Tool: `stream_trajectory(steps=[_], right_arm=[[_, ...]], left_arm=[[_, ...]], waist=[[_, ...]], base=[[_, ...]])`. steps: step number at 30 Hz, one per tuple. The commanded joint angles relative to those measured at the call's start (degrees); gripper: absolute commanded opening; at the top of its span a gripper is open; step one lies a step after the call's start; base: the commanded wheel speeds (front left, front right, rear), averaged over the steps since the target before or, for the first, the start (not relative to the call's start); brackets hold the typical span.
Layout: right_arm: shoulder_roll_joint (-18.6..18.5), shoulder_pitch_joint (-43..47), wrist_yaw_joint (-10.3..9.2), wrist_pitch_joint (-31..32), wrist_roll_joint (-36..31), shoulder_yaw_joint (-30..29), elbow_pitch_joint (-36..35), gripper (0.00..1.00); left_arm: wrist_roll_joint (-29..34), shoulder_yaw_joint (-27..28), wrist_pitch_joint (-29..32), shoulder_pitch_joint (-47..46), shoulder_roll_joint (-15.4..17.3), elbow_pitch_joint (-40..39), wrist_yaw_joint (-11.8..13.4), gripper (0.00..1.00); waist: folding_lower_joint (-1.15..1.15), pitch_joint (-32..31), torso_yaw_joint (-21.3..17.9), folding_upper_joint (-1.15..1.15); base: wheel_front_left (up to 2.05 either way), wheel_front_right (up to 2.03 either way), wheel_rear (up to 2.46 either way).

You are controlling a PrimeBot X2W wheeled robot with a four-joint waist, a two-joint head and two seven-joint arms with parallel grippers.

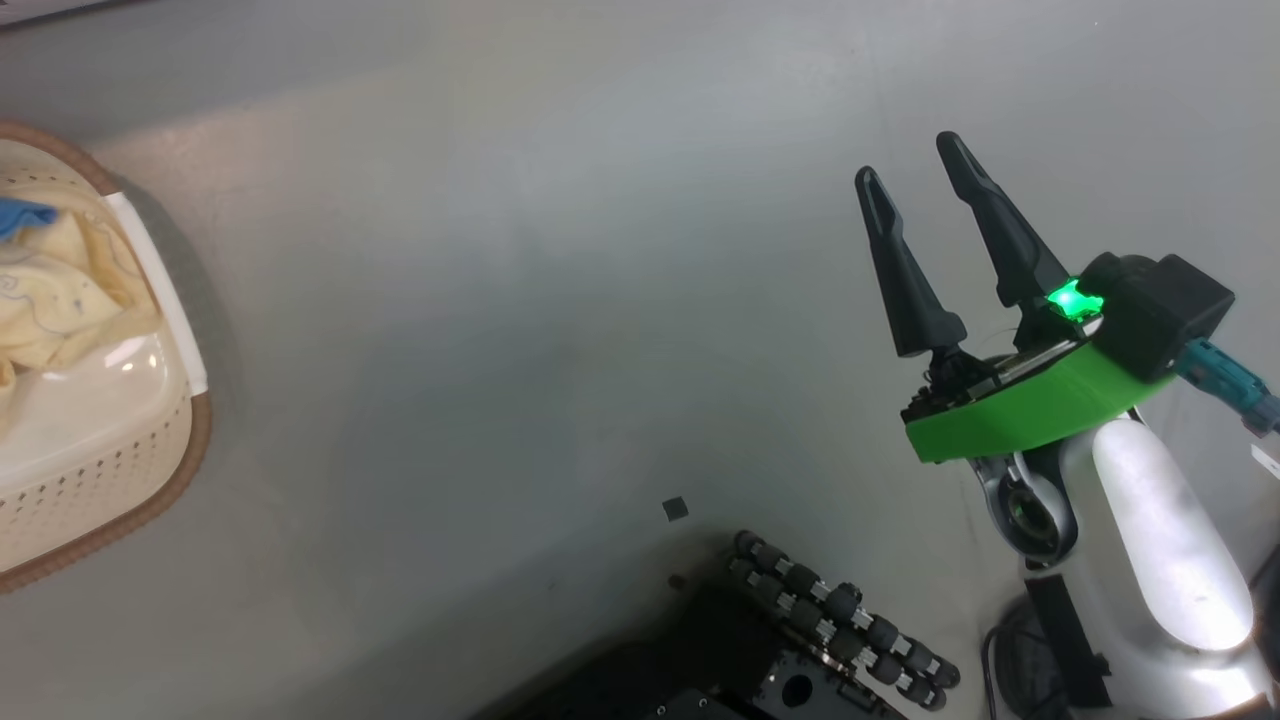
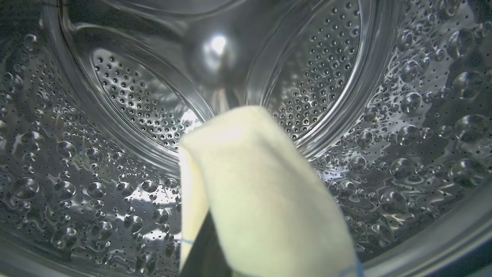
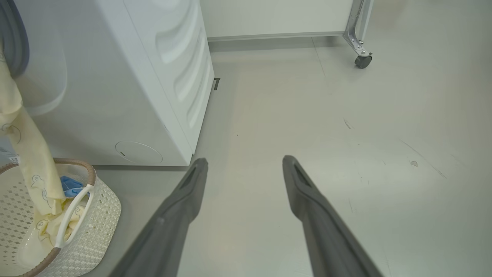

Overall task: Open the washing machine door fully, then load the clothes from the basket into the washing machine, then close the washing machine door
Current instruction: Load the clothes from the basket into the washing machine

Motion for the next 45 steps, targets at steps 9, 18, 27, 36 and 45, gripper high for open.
stream_trajectory(steps=[9,18,27,36,45], right_arm=[[-0.4,0.5,0.20,-0.5,0.6,0.5,-1.0,1.00],[-0.4,0.2,0.20,-0.5,-0.4,-0.9,-1.5,1.00],[-0.4,0.3,0.20,-0.5,-2.0,-3.0,-2.2,1.00],[-0.4,1.4,0.20,-0.5,-4.7,-6.0,-2.6,1.00],[-0.4,2.6,0.20,-0.3,-7.3,-8.4,-2.7,1.00]], left_arm=[[-1.3,1.8,2.4,-2.1,0.4,4.6,3.8,1.00],[-0.3,1.2,2.7,1.7,-0.8,0.8,8.8,1.00],[-2.3,2.4,2.7,12.1,-3.0,-7.2,13.7,1.00],[-5.3,5.5,-3.3,28.5,-5.3,-18.3,18.4,1.00],[-5.8,5.2,-10.1,41.7,-8.9,-26.5,20.9,1.00]], waist=[[0.00,0.9,0.5,0.00],[0.00,0.4,2.9,0.00],[0.00,-1.8,6.1,0.00],[0.00,-6.5,9.6,0.00],[0.00,-11.5,13.2,0.00]], base=[[0.00,0.00,0.00],[0.00,0.00,0.00],[0.00,0.00,0.00],[0.00,0.00,0.00],[0.00,0.00,0.00]])
